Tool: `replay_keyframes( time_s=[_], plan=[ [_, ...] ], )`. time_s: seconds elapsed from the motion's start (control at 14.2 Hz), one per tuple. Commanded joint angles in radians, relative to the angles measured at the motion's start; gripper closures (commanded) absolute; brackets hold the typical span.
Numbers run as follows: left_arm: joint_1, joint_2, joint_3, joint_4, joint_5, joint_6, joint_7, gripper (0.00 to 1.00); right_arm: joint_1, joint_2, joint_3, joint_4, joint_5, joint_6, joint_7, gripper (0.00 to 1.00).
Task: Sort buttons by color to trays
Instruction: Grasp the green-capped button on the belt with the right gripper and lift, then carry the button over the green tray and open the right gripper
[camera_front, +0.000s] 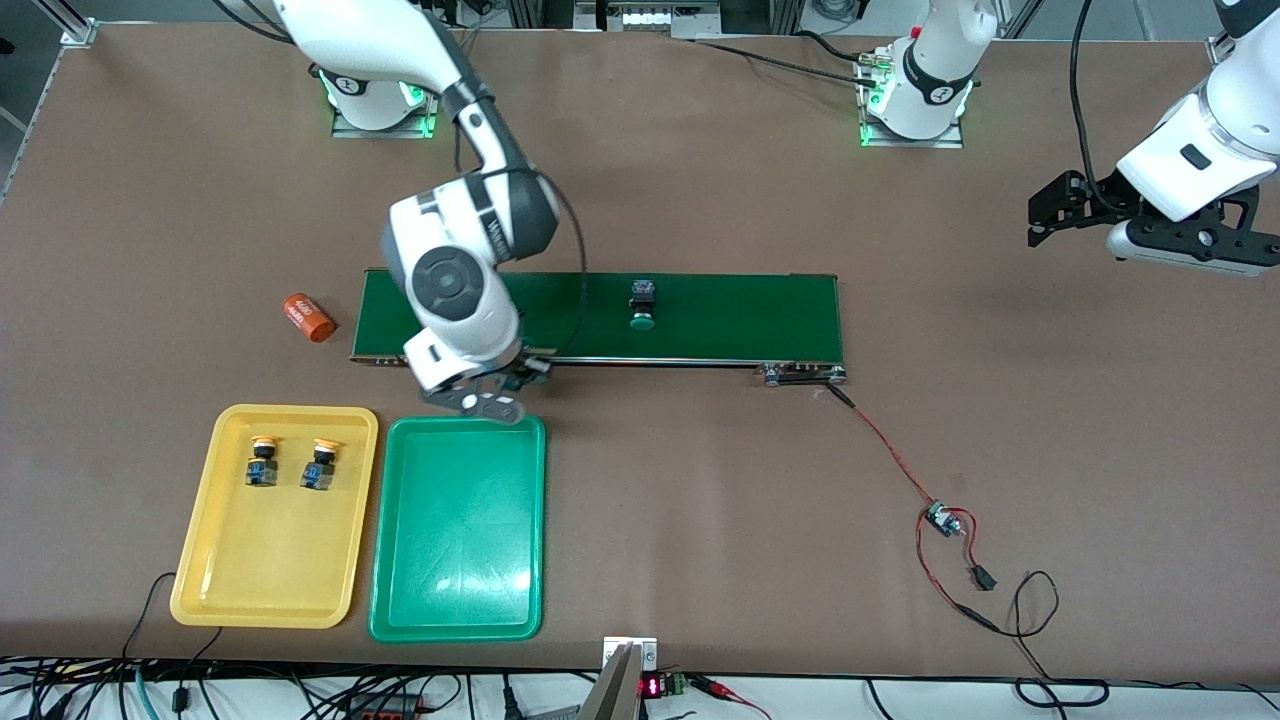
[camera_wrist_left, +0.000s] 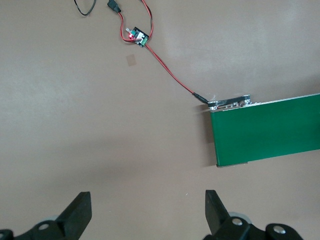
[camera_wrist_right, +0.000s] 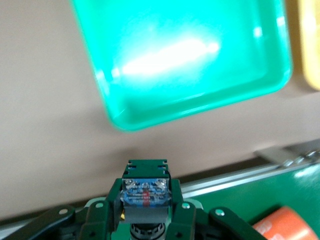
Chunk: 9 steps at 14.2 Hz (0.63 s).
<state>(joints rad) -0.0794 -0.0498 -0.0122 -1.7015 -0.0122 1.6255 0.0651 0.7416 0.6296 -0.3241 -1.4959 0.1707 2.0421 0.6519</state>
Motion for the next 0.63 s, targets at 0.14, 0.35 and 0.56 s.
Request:
replay_keyframes(
  time_s=[0.14, 0.35, 0.56],
  plan=[
    [-0.008, 0.018, 0.008, 0.026, -0.011, 0.0, 0.021, 0.0, -0.073, 0.053, 0.003, 0.017, -0.008, 0.105, -0.09, 1.0],
    [-0.005, 0.011, 0.008, 0.019, -0.009, 0.013, 0.022, 0.0, -0.082, 0.122, 0.003, 0.08, -0.011, 0.122, -0.113, 1.0],
    [-0.003, 0.011, 0.008, 0.019, -0.011, 0.016, 0.033, 0.0, -0.134, 0.162, 0.005, 0.117, -0.003, 0.125, -0.208, 1.0]
  ],
)
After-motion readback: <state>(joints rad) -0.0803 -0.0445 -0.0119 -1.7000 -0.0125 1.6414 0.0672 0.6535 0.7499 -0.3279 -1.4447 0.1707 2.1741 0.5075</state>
